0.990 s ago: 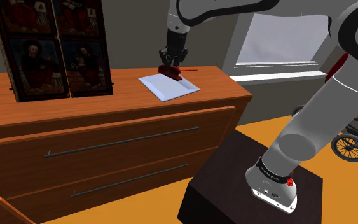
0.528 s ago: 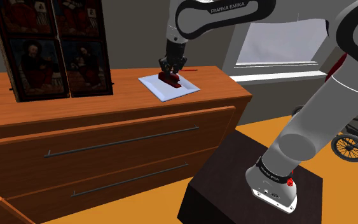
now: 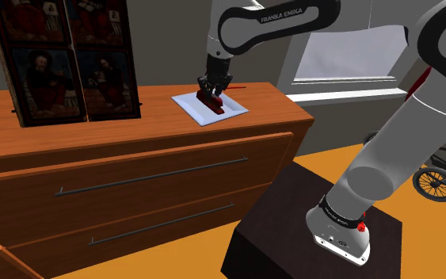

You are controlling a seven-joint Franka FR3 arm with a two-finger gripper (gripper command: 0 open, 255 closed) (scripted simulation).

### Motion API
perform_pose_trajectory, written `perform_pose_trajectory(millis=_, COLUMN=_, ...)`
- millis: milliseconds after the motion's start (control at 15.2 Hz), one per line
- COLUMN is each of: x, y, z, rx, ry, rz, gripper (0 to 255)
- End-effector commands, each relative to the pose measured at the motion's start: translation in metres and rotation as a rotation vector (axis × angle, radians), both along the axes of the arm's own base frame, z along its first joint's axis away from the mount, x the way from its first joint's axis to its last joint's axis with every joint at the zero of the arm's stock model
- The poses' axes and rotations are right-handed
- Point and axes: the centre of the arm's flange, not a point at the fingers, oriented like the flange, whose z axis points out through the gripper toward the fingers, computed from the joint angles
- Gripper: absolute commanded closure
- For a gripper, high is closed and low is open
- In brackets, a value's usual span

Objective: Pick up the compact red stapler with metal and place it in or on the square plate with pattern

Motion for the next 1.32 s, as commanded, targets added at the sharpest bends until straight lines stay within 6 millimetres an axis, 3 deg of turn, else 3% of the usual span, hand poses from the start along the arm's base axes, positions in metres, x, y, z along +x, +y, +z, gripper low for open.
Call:
perform_pose_trajectory(millis=0, x=0.000, y=0.000, z=0.000, rx=0.000, ry=0.000, rz=-0.001, gripper=255)
perform_pose_trajectory(millis=66, x=0.000, y=0.000, z=0.000, rx=0.000, ry=0.000, rz=-0.001, gripper=255)
perform_pose_trajectory(millis=132, x=0.000, y=0.000, z=0.000, rx=0.000, ry=0.000, rz=-0.001, gripper=0)
perform_pose_trajectory(millis=462, x=0.000, y=0.000, z=0.000, rx=0.000, ry=0.000, rz=-0.001, gripper=0)
perform_pose_trajectory(millis=726, x=-0.004, y=0.001, z=0.050, rx=0.000, ry=0.000, rz=-0.001, gripper=0)
perform_pose_trajectory(millis=1254, x=-0.004, y=0.001, z=0.050, rx=0.000, ry=0.000, rz=-0.001, gripper=0)
